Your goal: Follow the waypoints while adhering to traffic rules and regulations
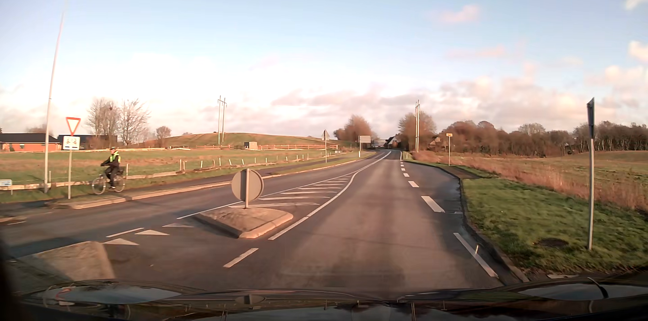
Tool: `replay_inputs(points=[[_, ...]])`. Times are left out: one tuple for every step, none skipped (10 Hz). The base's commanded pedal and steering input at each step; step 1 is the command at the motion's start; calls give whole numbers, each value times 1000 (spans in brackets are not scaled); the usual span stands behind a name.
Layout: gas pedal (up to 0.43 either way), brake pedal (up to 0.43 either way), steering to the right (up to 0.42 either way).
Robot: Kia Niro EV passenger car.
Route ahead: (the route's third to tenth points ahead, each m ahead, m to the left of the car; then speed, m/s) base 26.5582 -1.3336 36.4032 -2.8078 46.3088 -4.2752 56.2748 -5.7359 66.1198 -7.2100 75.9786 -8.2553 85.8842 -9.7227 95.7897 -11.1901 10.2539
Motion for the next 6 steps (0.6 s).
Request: replay_inputs(points=[[248,0,74],[248,0,66],[260,0,56],[260,0,50],[260,0,45],[260,0,41]])
